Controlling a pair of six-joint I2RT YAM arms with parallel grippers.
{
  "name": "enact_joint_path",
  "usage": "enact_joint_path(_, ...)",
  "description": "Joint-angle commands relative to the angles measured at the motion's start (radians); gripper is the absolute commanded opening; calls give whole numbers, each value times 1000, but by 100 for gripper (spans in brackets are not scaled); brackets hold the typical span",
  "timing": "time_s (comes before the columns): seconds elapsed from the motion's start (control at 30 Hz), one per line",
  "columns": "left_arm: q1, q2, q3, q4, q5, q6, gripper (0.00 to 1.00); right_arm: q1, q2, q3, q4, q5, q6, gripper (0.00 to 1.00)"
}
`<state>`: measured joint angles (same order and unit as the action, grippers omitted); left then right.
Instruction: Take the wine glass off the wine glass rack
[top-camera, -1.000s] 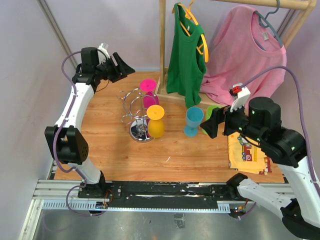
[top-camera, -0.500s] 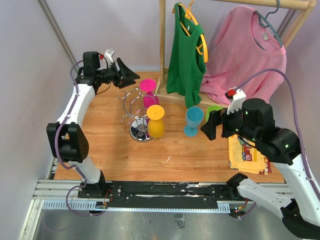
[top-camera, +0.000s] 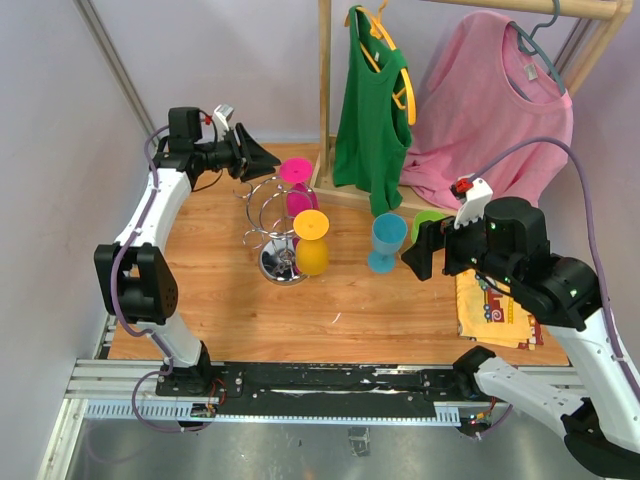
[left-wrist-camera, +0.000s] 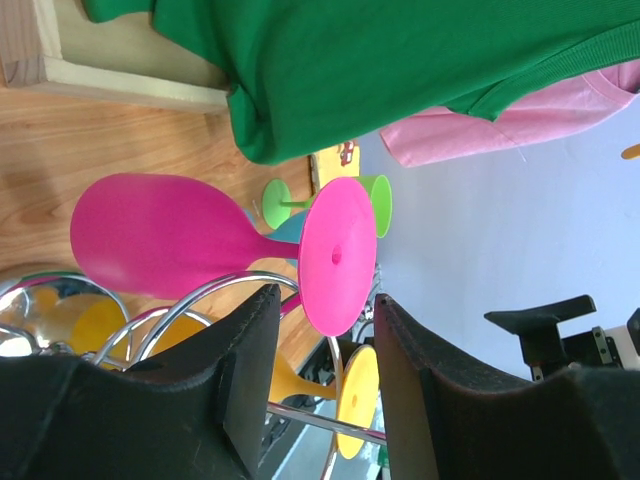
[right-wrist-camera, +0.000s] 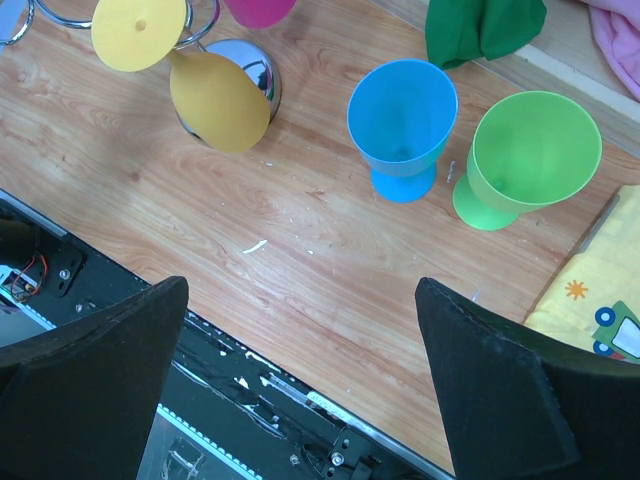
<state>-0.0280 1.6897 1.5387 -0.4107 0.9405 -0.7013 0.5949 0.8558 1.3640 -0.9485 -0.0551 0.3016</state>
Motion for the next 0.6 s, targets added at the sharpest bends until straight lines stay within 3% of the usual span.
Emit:
enact_joint_path(0.0,4,-5,-7,-33,41,8,47,5,-1,-5,-3,14,-2,98)
enact_joint_path(0.57,-13,19,2,-55,55,28,41,6,-14,-38,13,16,2,98)
